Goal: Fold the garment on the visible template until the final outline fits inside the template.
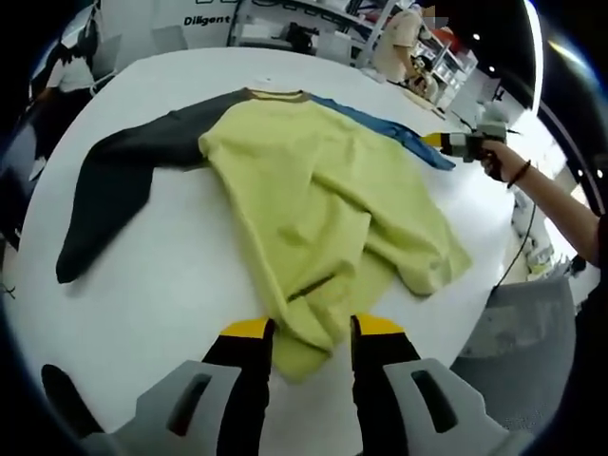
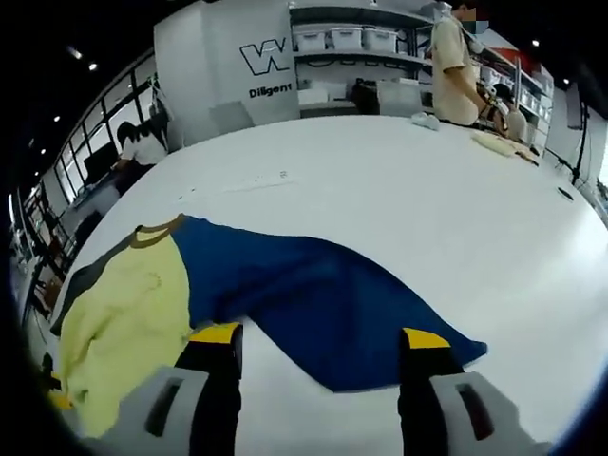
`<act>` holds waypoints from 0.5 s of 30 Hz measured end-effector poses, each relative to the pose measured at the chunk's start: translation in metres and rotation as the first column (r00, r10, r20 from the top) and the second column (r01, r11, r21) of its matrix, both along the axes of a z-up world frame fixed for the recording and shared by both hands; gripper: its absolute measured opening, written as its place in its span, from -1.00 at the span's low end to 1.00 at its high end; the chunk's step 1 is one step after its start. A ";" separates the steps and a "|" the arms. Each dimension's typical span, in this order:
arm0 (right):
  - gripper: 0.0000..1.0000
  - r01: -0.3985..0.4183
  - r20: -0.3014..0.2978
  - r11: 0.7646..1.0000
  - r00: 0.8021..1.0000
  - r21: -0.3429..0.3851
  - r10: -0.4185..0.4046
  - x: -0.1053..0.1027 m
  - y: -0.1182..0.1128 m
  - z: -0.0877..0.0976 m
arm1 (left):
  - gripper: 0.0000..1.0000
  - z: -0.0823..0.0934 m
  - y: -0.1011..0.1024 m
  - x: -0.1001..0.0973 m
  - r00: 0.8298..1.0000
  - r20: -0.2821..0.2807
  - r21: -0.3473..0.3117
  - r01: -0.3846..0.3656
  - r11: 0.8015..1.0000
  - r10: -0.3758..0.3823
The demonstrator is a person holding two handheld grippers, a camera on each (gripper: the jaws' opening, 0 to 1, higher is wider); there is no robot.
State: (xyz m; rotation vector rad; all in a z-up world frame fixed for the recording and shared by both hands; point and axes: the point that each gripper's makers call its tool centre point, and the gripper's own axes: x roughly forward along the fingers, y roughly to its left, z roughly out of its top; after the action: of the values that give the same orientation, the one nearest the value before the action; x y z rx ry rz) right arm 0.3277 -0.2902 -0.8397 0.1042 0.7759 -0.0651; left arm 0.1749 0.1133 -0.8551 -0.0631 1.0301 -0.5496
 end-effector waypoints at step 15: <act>-0.35 0.103 -0.053 0.989 0.993 -0.104 -0.109 -0.015 -0.014 -0.020 | -0.45 -0.001 0.002 0.002 1.000 0.004 -0.001 -0.025 1.000 0.025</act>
State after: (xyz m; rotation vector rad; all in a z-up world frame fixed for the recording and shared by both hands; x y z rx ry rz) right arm 0.3127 -0.3045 -0.8599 0.0480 0.8240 -0.2090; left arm 0.1765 0.1158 -0.8560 -0.0759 1.0234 -0.5276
